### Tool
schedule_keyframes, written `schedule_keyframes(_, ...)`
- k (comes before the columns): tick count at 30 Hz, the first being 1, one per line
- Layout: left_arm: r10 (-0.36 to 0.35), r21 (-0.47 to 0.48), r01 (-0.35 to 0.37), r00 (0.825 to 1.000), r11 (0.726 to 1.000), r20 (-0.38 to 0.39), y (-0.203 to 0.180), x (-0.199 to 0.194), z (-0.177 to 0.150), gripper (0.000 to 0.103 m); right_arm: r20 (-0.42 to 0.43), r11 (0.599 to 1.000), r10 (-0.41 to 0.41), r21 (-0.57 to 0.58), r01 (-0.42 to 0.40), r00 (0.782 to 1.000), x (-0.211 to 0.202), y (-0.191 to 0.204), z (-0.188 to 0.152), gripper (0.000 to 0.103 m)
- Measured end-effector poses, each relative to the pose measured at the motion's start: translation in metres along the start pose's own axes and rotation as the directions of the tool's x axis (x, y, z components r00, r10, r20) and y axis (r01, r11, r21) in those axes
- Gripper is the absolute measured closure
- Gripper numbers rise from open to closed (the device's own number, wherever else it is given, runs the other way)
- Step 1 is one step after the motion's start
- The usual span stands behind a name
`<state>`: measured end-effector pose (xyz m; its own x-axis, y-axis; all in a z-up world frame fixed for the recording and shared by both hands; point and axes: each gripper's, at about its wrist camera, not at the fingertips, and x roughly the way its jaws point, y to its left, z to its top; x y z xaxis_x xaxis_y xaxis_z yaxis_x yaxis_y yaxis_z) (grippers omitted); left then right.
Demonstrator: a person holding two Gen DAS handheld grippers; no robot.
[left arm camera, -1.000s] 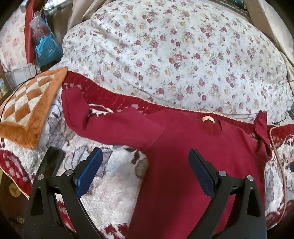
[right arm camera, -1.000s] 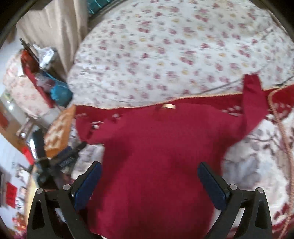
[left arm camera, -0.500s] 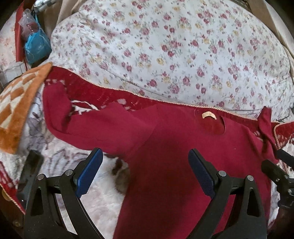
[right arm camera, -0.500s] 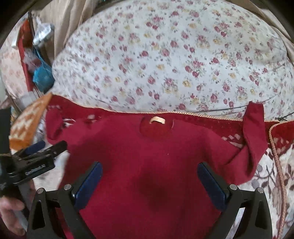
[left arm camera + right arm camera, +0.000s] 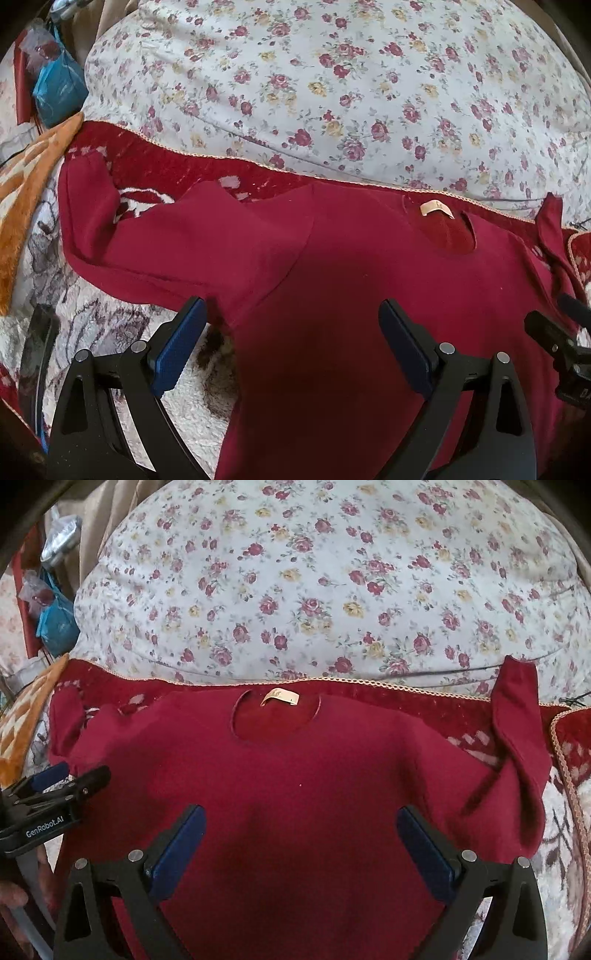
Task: Fold small clothes
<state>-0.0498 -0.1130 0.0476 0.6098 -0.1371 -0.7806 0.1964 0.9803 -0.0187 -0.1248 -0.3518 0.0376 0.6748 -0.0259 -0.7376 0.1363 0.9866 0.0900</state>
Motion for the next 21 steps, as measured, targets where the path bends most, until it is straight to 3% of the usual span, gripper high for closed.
schedule_keyframes(5, 0.006, -0.014, -0.006, 1.0, 1.0, -0.018, 0.0036, 0.004, -0.0008, 0.009, -0.037, 1.0, 0.021, 0.011, -0.02, 0.999, 0.0084, 0.0008, -0.004, 0.0)
schedule_keyframes(21, -0.003, 0.005, 0.003, 1.0, 1.0, -0.002, -0.004, -0.0002, -0.003, 0.009, -0.042, 1.0, -0.001, 0.018, 0.001, 0.999, 0.0101, -0.0016, -0.0048, 0.0)
